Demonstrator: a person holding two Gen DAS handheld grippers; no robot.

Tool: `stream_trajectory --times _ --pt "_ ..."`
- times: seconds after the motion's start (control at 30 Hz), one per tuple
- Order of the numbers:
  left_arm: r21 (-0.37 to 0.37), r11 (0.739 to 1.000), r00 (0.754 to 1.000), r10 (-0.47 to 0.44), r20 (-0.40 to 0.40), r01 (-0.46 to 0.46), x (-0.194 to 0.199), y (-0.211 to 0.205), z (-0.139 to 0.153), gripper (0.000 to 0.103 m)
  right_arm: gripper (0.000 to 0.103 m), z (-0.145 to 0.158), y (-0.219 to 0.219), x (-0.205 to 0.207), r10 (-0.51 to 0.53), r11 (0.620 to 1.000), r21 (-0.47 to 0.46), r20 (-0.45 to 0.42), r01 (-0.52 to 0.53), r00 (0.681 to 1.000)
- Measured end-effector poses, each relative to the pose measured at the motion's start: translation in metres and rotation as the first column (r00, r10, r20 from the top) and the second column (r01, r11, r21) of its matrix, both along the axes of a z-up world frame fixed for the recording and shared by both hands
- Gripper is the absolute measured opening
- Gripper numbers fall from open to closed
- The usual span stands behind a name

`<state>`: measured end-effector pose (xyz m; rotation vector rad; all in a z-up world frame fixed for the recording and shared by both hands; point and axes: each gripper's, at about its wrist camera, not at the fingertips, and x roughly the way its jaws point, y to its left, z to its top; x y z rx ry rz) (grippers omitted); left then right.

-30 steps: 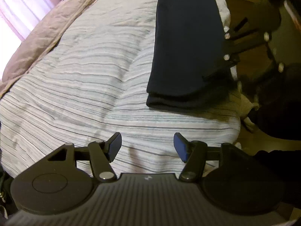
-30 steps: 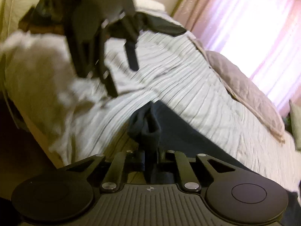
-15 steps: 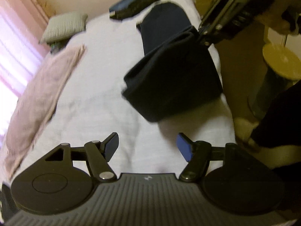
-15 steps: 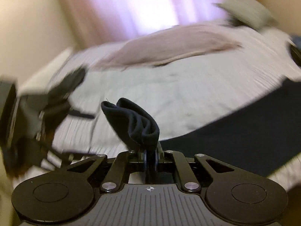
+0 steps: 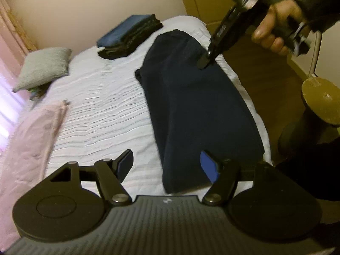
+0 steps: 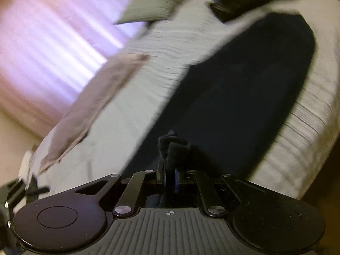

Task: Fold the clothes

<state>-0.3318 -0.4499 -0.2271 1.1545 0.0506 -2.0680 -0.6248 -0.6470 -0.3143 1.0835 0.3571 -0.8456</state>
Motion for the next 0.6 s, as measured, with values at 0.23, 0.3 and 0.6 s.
stream_trajectory --times 0.23,0.3,0.6 --pt "0.108 0.993 0.998 -0.050 0.024 0.047 -0.045 -0.067 -0.022 0.066 0.006 -0.025 -0.037 -0.047 -0.051 0.997 0.065 0.095 0.045 0.994" --pt "0.130 0.990 0.998 -0.059 0.029 0.055 -0.055 -0.085 -0.025 0.066 0.006 -0.034 -0.043 -0.056 -0.083 0.992 0.103 0.095 0.073 0.992" --pt "0.198 0.975 0.991 -0.118 0.059 0.104 -0.100 -0.149 -0.039 0.066 0.007 -0.040 -0.054 -0.074 -0.069 0.987 0.151 0.110 0.052 0.991"
